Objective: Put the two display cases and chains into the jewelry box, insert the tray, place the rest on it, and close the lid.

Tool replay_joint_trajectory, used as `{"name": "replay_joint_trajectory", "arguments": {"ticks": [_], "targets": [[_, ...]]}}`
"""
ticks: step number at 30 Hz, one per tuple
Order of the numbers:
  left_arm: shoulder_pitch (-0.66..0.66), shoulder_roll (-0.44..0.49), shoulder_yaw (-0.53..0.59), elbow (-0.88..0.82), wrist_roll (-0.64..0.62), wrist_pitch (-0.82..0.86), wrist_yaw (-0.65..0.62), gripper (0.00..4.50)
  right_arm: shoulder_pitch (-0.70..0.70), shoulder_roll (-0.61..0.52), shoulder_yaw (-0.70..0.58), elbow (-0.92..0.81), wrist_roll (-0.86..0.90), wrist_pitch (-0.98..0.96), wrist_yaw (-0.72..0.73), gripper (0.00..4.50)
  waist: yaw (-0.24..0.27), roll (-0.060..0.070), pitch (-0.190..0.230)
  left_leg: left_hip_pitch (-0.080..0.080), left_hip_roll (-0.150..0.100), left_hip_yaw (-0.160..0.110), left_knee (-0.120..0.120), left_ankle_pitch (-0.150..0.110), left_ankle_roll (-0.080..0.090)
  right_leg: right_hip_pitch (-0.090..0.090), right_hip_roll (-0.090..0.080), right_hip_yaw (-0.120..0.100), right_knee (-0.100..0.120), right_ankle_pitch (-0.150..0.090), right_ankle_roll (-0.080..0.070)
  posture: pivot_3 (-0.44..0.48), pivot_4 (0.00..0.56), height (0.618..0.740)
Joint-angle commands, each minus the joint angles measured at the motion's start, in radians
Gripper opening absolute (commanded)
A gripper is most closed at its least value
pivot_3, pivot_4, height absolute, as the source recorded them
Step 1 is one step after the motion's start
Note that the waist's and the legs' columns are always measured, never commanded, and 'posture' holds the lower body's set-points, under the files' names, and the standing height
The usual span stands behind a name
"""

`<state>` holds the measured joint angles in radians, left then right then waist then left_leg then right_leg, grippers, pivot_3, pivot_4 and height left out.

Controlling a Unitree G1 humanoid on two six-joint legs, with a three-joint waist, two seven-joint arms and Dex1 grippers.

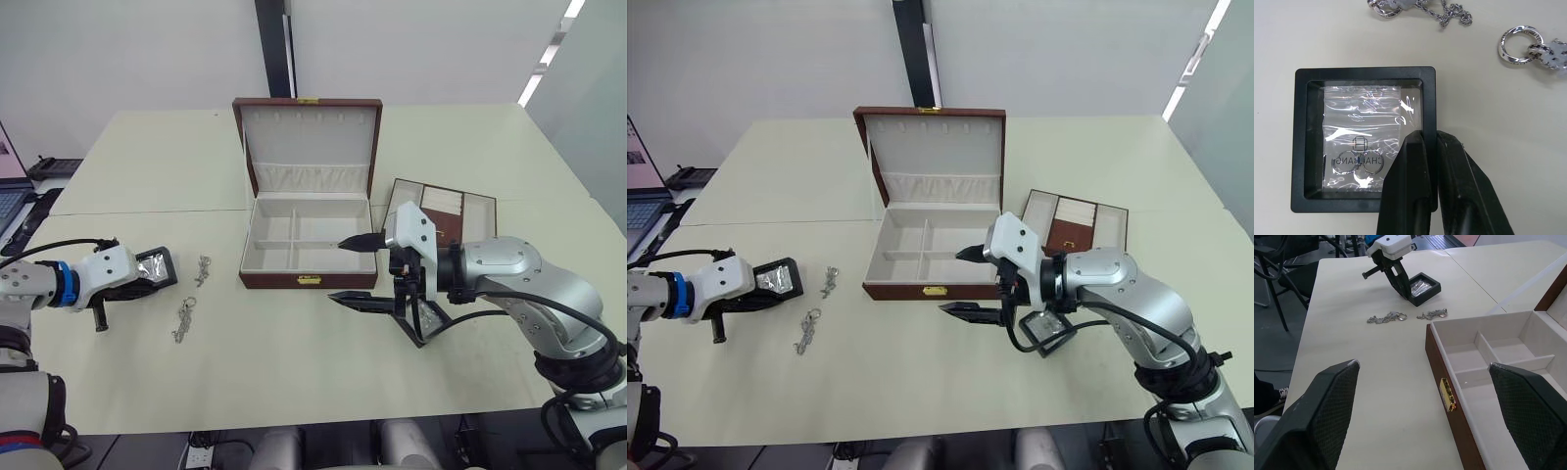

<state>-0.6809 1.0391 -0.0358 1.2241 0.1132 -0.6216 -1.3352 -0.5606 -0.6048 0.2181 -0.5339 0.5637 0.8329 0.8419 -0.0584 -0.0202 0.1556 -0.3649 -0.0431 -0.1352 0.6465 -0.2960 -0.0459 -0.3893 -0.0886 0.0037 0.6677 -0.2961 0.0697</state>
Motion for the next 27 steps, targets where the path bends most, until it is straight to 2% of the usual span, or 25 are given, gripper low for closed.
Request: {"name": "replay_joint_trajectory", "arguments": {"ticks": [1,4,7,10,13,17,22,27], "targets": [[-0.057,0.045,0.037,-0.033,-0.049,0.038,-0.073,0.02,-0.012,-0.001,-0.040,-0.028,0.021,0.002,-0.012,4.50,0.000,0.000,0.000,0.000,0.000,0.000,0.000,0.000,0.000,0.000,0.000,0.000,0.000,0.000,0.000,0.000,0.150,0.740],[-0.099,0.041,0.036,-0.111,-0.095,0.086,-0.179,0.02,0.001,-0.012,-0.044,-0.031,0.004,-0.016,-0.025,4.50,0.004,-0.001,0.000,-0.001,0.000,0.000,0.001,0.000,0.000,0.000,0.000,-0.004,0.002,0.000,0.000,0.000,0.150,0.740],[-0.108,0.012,0.028,-0.269,-0.164,0.200,-0.264,0.02,0.024,-0.032,-0.043,-0.035,-0.032,-0.049,-0.037,4.50,0.003,-0.001,0.000,-0.001,0.000,0.000,0.002,0.000,0.000,0.000,-0.001,-0.005,0.005,0.000,0.000,0.000,0.150,0.740],[-0.051,0.014,-0.017,-0.561,-0.287,0.413,-0.279,0.02,0.046,-0.046,-0.050,-0.050,-0.047,-0.044,-0.059,4.50,-0.001,-0.001,0.000,-0.001,0.000,-0.001,0.002,0.000,0.000,0.000,-0.001,-0.006,0.005,0.000,0.000,0.000,0.150,0.740],[-0.013,0.015,-0.039,-0.892,-0.410,0.700,-0.279,0.02,0.077,-0.064,-0.070,-0.076,-0.045,-0.022,-0.088,4.50,-0.003,0.000,0.000,-0.001,0.001,-0.003,0.002,0.000,0.000,0.000,-0.001,-0.005,0.006,0.000,0.000,0.000,0.150,0.740],[-0.060,-0.012,-0.068,-1.128,-0.460,0.957,-0.252,0.02,0.110,-0.070,-0.100,-0.110,-0.030,0.019,-0.129,4.50,-0.002,0.000,0.000,-0.001,0.001,-0.003,0.002,0.000,0.000,0.000,-0.001,-0.005,0.006,0.000,0.000,0.000,0.150,0.740],[-0.191,-0.124,-0.164,-1.185,-0.395,1.055,-0.183,0.02,0.133,-0.050,-0.126,-0.142,-0.013,0.056,-0.185,4.50,0.002,0.000,0.000,-0.001,0.001,0.000,0.003,0.000,0.000,0.001,0.000,-0.005,0.006,0.000,0.000,0.000,0.150,0.740],[-0.311,-0.261,-0.253,-1.044,-0.308,0.997,-0.162,0.02,0.140,-0.026,-0.133,-0.165,-0.015,0.098,-0.249,4.50,0.003,0.000,0.001,-0.001,0.000,0.001,0.005,0.000,0.000,0.001,0.000,-0.005,0.006,0.000,0.000,0.000,0.150,0.740]]}}
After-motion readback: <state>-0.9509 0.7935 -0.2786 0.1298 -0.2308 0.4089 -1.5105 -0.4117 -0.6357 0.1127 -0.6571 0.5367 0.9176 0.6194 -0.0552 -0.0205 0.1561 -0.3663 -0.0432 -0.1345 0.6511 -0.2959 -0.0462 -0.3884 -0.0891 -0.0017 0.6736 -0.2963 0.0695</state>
